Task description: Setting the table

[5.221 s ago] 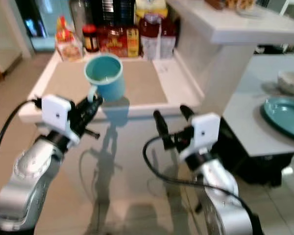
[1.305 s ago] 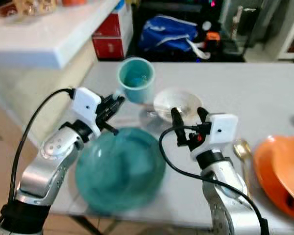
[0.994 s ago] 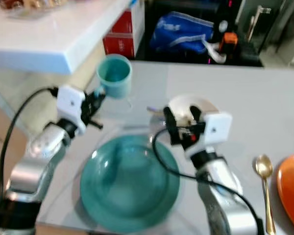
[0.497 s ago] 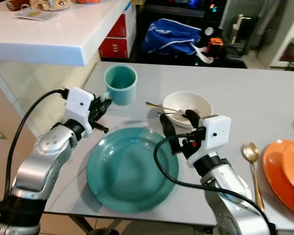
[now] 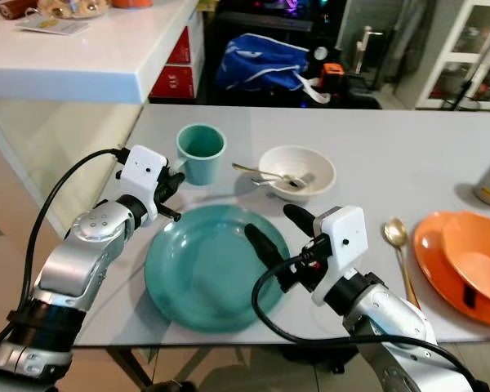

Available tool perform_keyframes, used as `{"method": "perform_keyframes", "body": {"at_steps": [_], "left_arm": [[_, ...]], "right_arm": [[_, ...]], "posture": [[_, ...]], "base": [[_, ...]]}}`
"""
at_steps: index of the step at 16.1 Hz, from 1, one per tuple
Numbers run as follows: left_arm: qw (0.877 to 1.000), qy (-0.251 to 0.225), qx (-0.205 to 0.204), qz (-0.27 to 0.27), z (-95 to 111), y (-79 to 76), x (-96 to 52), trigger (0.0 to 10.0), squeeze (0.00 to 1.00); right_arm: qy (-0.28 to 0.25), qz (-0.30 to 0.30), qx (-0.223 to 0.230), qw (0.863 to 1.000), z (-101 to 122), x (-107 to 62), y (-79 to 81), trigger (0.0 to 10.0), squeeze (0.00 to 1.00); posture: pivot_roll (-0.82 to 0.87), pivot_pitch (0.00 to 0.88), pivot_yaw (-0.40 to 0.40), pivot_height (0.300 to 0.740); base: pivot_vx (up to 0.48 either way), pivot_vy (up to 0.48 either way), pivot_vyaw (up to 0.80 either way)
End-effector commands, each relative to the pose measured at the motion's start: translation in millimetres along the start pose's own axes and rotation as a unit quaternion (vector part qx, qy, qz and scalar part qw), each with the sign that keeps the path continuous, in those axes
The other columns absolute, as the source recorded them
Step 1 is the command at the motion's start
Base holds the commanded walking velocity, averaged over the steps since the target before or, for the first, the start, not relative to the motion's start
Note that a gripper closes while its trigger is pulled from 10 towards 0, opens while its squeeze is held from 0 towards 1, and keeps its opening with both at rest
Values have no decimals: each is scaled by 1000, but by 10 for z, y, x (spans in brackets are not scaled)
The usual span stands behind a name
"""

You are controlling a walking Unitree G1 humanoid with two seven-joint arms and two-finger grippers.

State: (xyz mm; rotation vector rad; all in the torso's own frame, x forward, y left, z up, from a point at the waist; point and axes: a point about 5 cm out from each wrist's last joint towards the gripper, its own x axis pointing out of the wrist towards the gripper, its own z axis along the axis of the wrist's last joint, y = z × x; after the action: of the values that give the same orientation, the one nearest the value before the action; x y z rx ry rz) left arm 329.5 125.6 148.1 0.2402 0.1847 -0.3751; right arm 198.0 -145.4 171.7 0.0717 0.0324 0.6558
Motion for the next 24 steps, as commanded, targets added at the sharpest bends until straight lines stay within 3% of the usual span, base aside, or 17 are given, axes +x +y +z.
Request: {"method": "perform_keyframes", "body": {"at_steps": [1, 5, 9, 14, 17, 21, 24], "left_arm": [[1000, -1, 2, 19, 44, 75, 35, 10000, 0], [999, 4, -2, 36, 38, 169, 119, 10000, 0], [999, -10, -22, 22, 58, 125, 225, 10000, 0], [996, -32, -22, 79, 127, 276, 382, 10000, 0], [992, -69, -19, 104, 213, 350, 441, 10000, 0], [993, -100, -10, 69, 301, 283, 451, 10000, 0], [987, -154, 0, 46, 352, 143, 302, 10000, 0]], "right_arm": [[5, 13, 3, 1000, 11, -6, 35, 10000, 0], [-3, -9, 1, 1000, 11, 25, 15, 10000, 0], [-11, -19, 5, 1000, 21, 52, 10, 10000, 0], [-15, -14, 5, 1000, 40, 87, 16, 10000, 0], [-20, -18, 9, 1000, 52, 110, 36, 10000, 0], [-26, -29, 9, 999, 53, 115, 48, 10000, 0], [-35, -106, 9, 994, 20, 125, -92, 10000, 0]], "posture": [[-75, 0, 30, 740], [-68, 0, 40, 740], [-66, 0, 39, 740], [-64, 0, 25, 740], [-71, 6, 20, 740], [-74, 4, 24, 740], [-58, 1, 29, 740]], "base": [[0, 0, 0], [0, 0, 0], [0, 0, 0], [0, 0, 0], [0, 0, 0], [0, 0, 0], [0, 0, 0]]}}
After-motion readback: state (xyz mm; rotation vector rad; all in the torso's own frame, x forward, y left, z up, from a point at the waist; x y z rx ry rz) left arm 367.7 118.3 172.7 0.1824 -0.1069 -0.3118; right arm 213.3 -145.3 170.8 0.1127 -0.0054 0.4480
